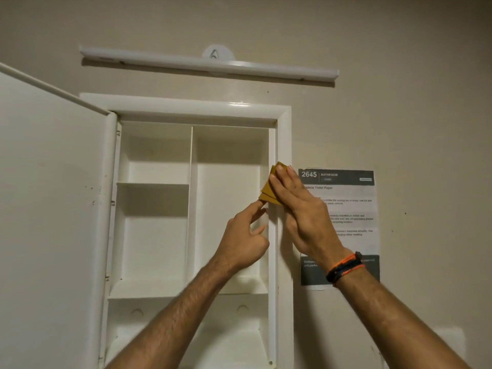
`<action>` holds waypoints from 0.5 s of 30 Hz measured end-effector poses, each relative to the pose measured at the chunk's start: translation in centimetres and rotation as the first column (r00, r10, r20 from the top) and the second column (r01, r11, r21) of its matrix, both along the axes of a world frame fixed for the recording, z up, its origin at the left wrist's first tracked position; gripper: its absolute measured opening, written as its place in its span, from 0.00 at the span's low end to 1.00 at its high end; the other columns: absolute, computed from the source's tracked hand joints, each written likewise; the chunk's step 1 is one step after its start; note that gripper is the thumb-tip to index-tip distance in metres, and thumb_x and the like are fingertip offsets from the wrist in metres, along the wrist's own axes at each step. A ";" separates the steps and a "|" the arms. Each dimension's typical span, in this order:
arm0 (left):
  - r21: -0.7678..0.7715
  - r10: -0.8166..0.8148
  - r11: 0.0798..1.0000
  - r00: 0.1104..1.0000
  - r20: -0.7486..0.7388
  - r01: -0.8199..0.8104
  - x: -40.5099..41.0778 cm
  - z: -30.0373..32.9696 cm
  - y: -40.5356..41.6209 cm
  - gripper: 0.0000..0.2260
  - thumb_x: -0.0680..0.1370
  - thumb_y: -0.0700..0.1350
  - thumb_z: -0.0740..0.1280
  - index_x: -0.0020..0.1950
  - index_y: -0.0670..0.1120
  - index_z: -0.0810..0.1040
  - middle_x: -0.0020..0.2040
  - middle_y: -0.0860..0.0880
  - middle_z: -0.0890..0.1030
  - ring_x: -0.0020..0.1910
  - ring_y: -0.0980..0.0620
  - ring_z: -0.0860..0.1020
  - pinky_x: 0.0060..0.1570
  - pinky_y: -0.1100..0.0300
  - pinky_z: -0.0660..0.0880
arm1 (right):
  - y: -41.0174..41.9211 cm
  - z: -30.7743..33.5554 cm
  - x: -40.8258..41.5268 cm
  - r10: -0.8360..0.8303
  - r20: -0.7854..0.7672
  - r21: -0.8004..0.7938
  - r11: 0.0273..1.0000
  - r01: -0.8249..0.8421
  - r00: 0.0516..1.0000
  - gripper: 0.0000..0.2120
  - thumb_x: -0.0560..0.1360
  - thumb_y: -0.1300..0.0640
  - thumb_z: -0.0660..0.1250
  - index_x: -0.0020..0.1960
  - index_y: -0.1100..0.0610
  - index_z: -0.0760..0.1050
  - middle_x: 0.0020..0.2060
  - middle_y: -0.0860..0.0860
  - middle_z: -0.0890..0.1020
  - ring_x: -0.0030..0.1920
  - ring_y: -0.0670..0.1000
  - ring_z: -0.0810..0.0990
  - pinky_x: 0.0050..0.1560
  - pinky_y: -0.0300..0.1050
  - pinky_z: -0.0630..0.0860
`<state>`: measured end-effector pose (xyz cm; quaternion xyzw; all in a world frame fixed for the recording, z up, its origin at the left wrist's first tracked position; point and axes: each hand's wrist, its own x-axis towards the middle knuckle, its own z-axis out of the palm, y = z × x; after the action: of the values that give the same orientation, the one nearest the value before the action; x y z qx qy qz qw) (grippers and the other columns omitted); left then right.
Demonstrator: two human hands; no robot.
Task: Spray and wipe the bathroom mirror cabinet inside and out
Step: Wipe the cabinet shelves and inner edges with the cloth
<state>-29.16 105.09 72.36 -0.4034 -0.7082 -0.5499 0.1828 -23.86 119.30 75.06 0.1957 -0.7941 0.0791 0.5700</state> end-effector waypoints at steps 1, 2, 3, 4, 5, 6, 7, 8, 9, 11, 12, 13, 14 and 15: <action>-0.008 0.000 1.000 1.000 0.007 0.000 -0.1 -0.5 -0.1 0.38 0.71 0.27 0.64 0.76 0.54 0.64 0.73 0.54 0.70 0.72 0.55 0.68 0.64 0.63 0.69 | 0.0 -1.0 0.2 0.007 0.010 -0.001 1.000 -0.007 1.000 0.28 0.77 0.72 0.56 0.75 0.59 0.64 0.76 0.52 0.61 0.78 0.50 0.54 0.77 0.42 0.53; -0.016 -0.004 1.000 1.000 0.014 0.004 -0.1 -1.2 -0.3 0.37 0.71 0.27 0.63 0.75 0.54 0.65 0.72 0.55 0.71 0.72 0.55 0.69 0.65 0.60 0.70 | 0.0 -2.2 0.3 0.005 0.024 -0.002 1.000 -0.005 1.000 0.28 0.77 0.72 0.57 0.75 0.59 0.63 0.76 0.52 0.61 0.78 0.50 0.54 0.77 0.43 0.54; -0.020 -0.015 1.000 1.000 0.020 0.015 -0.1 -1.7 -0.4 0.38 0.70 0.26 0.62 0.75 0.55 0.65 0.72 0.57 0.71 0.71 0.56 0.69 0.66 0.59 0.71 | 0.0 -3.3 0.4 -0.002 0.036 -0.005 1.000 0.002 0.999 0.28 0.77 0.72 0.57 0.75 0.58 0.63 0.76 0.51 0.60 0.78 0.49 0.53 0.77 0.43 0.54; -0.020 -0.027 0.999 0.999 0.025 0.028 0.0 -2.2 -0.5 0.39 0.70 0.25 0.62 0.75 0.56 0.66 0.71 0.58 0.71 0.71 0.57 0.69 0.65 0.60 0.71 | -0.1 -4.2 0.5 -0.008 0.049 -0.007 1.000 0.009 0.999 0.29 0.77 0.72 0.58 0.76 0.57 0.62 0.77 0.50 0.60 0.78 0.49 0.53 0.77 0.42 0.54; -0.019 -0.035 0.999 0.999 0.034 0.036 0.0 -2.6 -0.5 0.40 0.69 0.25 0.61 0.75 0.56 0.66 0.71 0.59 0.71 0.71 0.58 0.68 0.64 0.62 0.71 | -0.1 -5.0 0.6 -0.013 0.060 -0.008 1.000 0.014 0.998 0.29 0.77 0.72 0.58 0.76 0.57 0.62 0.77 0.50 0.59 0.78 0.49 0.53 0.77 0.40 0.53; -0.012 -0.043 0.999 0.998 0.043 0.043 0.1 -2.9 -0.6 0.40 0.69 0.24 0.61 0.75 0.56 0.66 0.71 0.59 0.71 0.71 0.58 0.68 0.63 0.64 0.72 | -0.2 -5.3 0.6 -0.016 0.063 -0.006 1.000 0.017 0.998 0.29 0.77 0.71 0.57 0.76 0.57 0.62 0.76 0.50 0.60 0.78 0.49 0.53 0.77 0.39 0.53; -0.003 -0.049 0.999 0.997 0.056 0.049 0.2 -3.2 -0.5 0.40 0.69 0.24 0.61 0.75 0.55 0.66 0.71 0.59 0.71 0.71 0.58 0.68 0.62 0.65 0.72 | -0.1 -5.3 0.8 -0.021 0.062 -0.004 1.000 0.021 0.998 0.28 0.76 0.71 0.57 0.75 0.57 0.63 0.76 0.50 0.61 0.78 0.49 0.54 0.77 0.40 0.54; 0.009 -0.054 0.999 0.996 0.070 0.053 0.2 -3.4 -0.5 0.39 0.69 0.24 0.61 0.75 0.54 0.67 0.70 0.59 0.71 0.71 0.58 0.68 0.61 0.66 0.72 | 0.0 -4.8 0.9 -0.024 0.059 -0.004 1.000 0.024 0.998 0.28 0.75 0.70 0.56 0.74 0.57 0.65 0.75 0.50 0.62 0.78 0.50 0.56 0.76 0.42 0.55; 0.019 -0.054 0.998 0.995 0.081 0.052 0.2 -3.4 -0.5 0.38 0.69 0.24 0.61 0.74 0.53 0.67 0.70 0.59 0.72 0.71 0.57 0.69 0.62 0.65 0.72 | 0.1 -4.0 1.1 -0.027 0.057 -0.005 1.000 0.027 0.998 0.28 0.74 0.70 0.55 0.74 0.57 0.66 0.75 0.50 0.63 0.77 0.50 0.57 0.76 0.43 0.56; 0.037 -0.060 0.998 0.993 0.103 0.056 0.1 -3.4 -0.3 0.37 0.70 0.25 0.63 0.75 0.52 0.66 0.71 0.56 0.71 0.72 0.55 0.69 0.65 0.57 0.72 | 0.3 -2.0 1.2 -0.044 0.056 0.002 0.999 0.044 0.997 0.30 0.73 0.71 0.55 0.73 0.57 0.67 0.74 0.50 0.64 0.77 0.49 0.57 0.76 0.40 0.54; 0.043 -0.069 0.997 0.991 0.114 0.065 0.1 -3.5 -0.3 0.38 0.70 0.24 0.63 0.75 0.51 0.66 0.72 0.55 0.70 0.72 0.54 0.68 0.66 0.53 0.72 | 0.4 -1.1 1.1 -0.053 0.053 0.007 0.999 0.053 0.997 0.31 0.72 0.72 0.55 0.73 0.57 0.68 0.74 0.50 0.64 0.77 0.49 0.57 0.76 0.38 0.53; 0.050 -0.078 0.996 0.989 0.122 0.073 0.1 -3.5 -0.3 0.38 0.69 0.24 0.63 0.75 0.50 0.66 0.73 0.54 0.70 0.72 0.54 0.68 0.66 0.52 0.72 | 0.4 -0.4 1.0 -0.059 0.046 0.011 0.998 0.058 0.997 0.32 0.71 0.73 0.55 0.73 0.58 0.68 0.74 0.51 0.64 0.77 0.50 0.57 0.75 0.37 0.53; 0.053 -0.084 0.996 0.989 0.125 0.077 0.1 -3.5 -0.3 0.39 0.69 0.23 0.62 0.75 0.50 0.66 0.73 0.54 0.70 0.72 0.54 0.68 0.66 0.52 0.72 | 0.3 0.0 0.9 -0.064 0.037 0.016 0.998 0.064 0.997 0.32 0.70 0.73 0.55 0.73 0.58 0.68 0.75 0.51 0.64 0.77 0.50 0.57 0.75 0.36 0.52; 0.054 -0.087 0.995 0.988 0.130 0.080 0.1 -3.6 -0.3 0.39 0.69 0.22 0.62 0.75 0.50 0.66 0.73 0.54 0.70 0.72 0.54 0.68 0.66 0.52 0.72 | 0.3 -0.2 0.7 -0.075 0.031 0.018 0.997 0.074 0.997 0.33 0.71 0.74 0.56 0.74 0.58 0.67 0.75 0.51 0.64 0.77 0.49 0.56 0.75 0.35 0.51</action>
<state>-29.09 104.75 68.74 -0.3908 -0.6878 -0.5995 0.1219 -23.18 119.58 74.84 0.1696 -0.8104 0.0540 0.5582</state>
